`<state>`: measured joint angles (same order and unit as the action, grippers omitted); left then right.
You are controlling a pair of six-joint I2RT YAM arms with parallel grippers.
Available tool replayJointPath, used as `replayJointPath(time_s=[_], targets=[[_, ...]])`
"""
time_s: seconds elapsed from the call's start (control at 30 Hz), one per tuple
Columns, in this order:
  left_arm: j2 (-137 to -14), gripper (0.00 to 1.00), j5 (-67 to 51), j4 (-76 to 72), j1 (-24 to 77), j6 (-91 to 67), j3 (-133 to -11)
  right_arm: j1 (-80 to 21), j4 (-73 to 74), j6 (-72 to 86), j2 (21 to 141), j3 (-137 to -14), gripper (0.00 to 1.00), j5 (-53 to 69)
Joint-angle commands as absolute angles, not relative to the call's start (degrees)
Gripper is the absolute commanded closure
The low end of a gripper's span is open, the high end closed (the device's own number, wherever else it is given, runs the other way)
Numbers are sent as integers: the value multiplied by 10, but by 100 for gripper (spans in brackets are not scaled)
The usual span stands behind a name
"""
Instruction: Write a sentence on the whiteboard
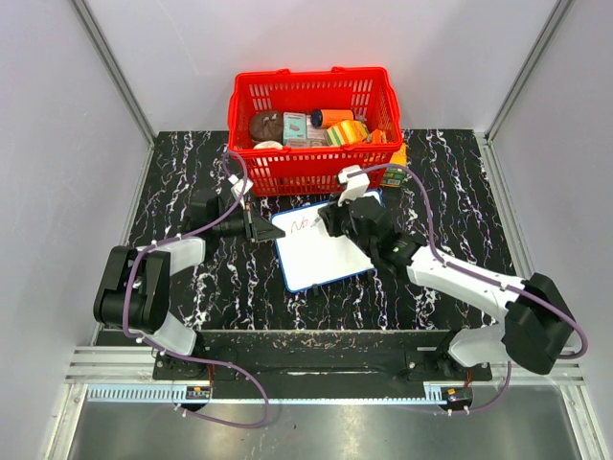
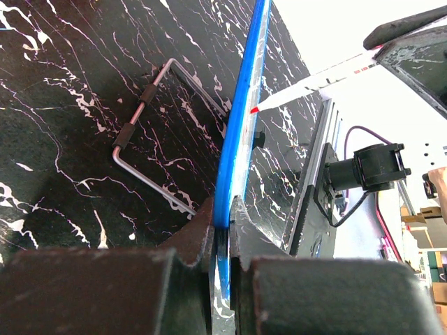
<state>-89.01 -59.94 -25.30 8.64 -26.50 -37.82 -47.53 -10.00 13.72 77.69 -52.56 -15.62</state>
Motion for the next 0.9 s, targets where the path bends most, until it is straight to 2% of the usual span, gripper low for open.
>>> replayJointPath(time_s=[0.0, 0.13, 0.87], targets=[[-901, 100, -542, -254, 91, -199, -374, -468, -133, 135, 725, -507, 100, -171], [-901, 100, -542, -254, 91, -199, -374, -468, -149, 134, 696, -491, 100, -181], [-900, 100, -542, -254, 91, -199, -374, -465, -142, 122, 755, -552, 100, -171]])
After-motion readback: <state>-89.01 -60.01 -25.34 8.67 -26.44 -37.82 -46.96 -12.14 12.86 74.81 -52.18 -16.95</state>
